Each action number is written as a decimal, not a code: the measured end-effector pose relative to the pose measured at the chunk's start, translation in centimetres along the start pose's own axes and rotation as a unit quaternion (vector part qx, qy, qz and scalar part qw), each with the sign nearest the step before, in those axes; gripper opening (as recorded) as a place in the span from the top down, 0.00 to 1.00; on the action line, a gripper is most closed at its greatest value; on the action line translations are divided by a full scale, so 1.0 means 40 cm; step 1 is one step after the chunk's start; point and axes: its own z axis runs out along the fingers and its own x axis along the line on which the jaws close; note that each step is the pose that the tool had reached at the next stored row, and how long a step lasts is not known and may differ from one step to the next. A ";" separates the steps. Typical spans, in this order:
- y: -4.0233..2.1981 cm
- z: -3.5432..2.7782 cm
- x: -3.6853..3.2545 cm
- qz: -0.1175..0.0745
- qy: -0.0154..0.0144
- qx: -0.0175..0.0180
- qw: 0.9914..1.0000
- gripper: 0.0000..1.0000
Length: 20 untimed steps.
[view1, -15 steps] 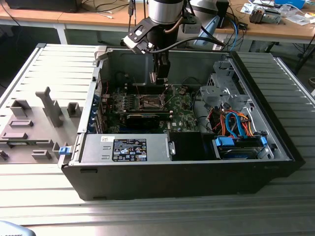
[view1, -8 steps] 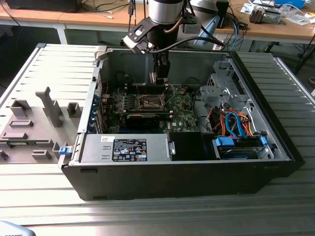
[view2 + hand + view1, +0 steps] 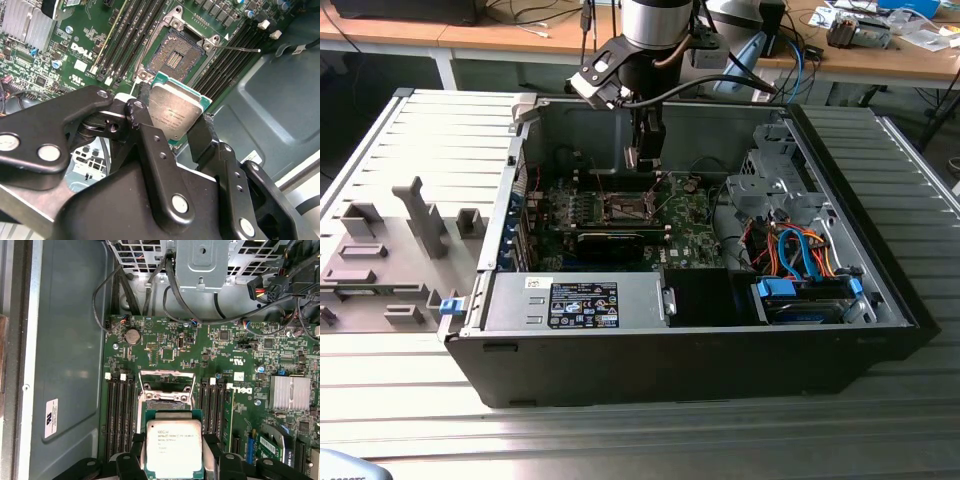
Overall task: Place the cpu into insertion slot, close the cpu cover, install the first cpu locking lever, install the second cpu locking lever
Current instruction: 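Place the cpu into insertion slot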
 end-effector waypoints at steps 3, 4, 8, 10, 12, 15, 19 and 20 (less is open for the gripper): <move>0.000 0.000 0.000 0.001 0.000 0.000 1.000 0.46; 0.000 0.000 0.000 0.001 0.000 0.000 1.000 0.46; 0.000 0.000 0.000 0.004 0.000 0.000 1.000 0.46; 0.000 0.000 0.000 0.005 0.000 0.000 1.000 0.46; 0.000 0.000 0.000 0.006 0.000 0.000 1.000 0.46; 0.000 0.000 0.000 0.008 0.000 0.000 1.000 0.46; 0.000 0.000 0.000 0.010 0.000 0.000 1.000 0.46; 0.000 0.000 0.000 0.010 0.000 0.000 1.000 0.46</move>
